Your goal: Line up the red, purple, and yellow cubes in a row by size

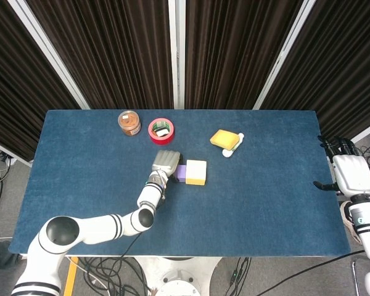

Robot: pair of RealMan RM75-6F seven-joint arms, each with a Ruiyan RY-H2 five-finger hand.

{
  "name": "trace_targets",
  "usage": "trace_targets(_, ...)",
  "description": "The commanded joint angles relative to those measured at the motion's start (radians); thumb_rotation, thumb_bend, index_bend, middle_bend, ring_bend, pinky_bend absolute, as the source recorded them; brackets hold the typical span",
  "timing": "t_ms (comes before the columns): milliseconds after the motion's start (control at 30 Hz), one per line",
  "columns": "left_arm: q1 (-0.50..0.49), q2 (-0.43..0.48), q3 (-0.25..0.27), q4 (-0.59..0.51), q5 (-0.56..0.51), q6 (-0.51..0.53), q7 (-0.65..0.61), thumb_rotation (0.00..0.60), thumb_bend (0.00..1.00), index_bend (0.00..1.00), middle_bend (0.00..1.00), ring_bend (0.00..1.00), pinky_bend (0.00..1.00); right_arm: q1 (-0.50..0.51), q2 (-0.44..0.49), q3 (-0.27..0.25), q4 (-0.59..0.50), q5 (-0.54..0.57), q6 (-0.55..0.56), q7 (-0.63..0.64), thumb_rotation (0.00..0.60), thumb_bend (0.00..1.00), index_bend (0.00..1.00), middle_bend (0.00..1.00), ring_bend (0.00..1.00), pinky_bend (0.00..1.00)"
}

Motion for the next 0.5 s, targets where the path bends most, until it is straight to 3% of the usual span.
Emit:
trace_targets(33,-0.001,-0.001,-0.002,0.000,-0.003,-0.002,0.003,0.600,0.22,0.54,0.90,0.95,1.00,-0.001,0.001,0.001,-0.001,0.000,0.000,0.000,0.600,0.00,0.00,0.19,0.00,0.00)
trace_targets(367,0.006,0.013,0.003,-0.033,-0.003,0.014,0.020,0.600,0.20,0.28,0.89,0.94,1.00,-0.010,0.008,0.004,-0.004,-0.004,0.004,0.005,0.600,0.00,0.00,0.19,0.00,0.00)
trace_targets(500,0.027,0.053,0.005,-0.105,0.023,0.040,0.009,0.600,0.20,0.22,0.89,0.94,1.00,-0.010,0.011,0.006,-0.008,-0.003,0.003,0.003,0.600,0.00,0.00,0.19,0.00,0.00)
